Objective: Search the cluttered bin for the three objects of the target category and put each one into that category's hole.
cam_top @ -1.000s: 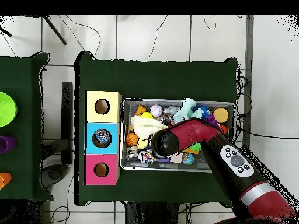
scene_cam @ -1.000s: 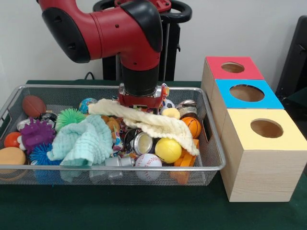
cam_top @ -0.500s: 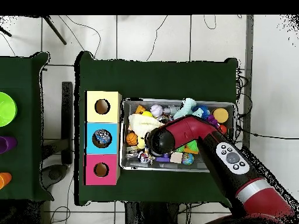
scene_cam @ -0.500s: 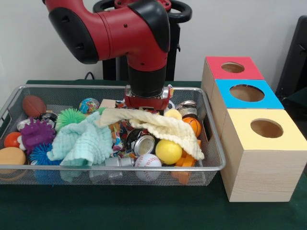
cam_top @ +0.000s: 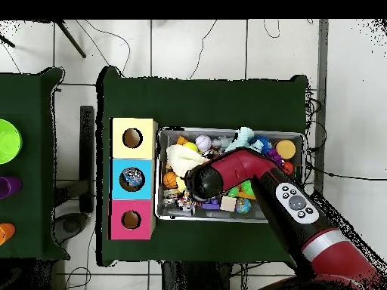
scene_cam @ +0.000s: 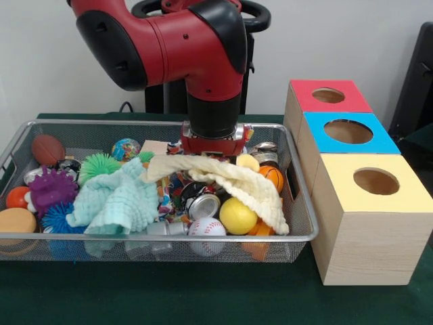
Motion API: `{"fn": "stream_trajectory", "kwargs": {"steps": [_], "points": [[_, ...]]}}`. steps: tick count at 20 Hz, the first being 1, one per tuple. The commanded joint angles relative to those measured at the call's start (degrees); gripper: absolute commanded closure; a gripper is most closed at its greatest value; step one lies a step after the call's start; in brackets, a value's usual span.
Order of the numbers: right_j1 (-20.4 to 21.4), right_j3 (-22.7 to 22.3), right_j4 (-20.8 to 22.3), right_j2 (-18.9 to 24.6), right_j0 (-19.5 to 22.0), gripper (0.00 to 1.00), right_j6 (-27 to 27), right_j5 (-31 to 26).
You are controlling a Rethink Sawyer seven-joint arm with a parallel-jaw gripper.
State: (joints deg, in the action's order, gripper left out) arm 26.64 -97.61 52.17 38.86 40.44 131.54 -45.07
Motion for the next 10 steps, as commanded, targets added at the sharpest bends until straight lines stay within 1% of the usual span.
{"fn": "stream_trajectory", "kwargs": {"steps": [1,2,4,8,10], "points": [[-2.0,9.2,5.2,3.0,-1.4,0.0,-11.8,9.7],[-1.9,9.2,5.4,2.8,-1.5,0.0,-11.9,9.5],[-1.7,9.6,4.9,2.2,-1.8,0.0,-12.6,7.1],[-2.2,10.8,0.5,-0.7,-3.0,0.0,-12.3,-3.2],[-2.1,11.8,-0.7,-2.0,-4.0,0.0,-11.6,-7.3]]}}
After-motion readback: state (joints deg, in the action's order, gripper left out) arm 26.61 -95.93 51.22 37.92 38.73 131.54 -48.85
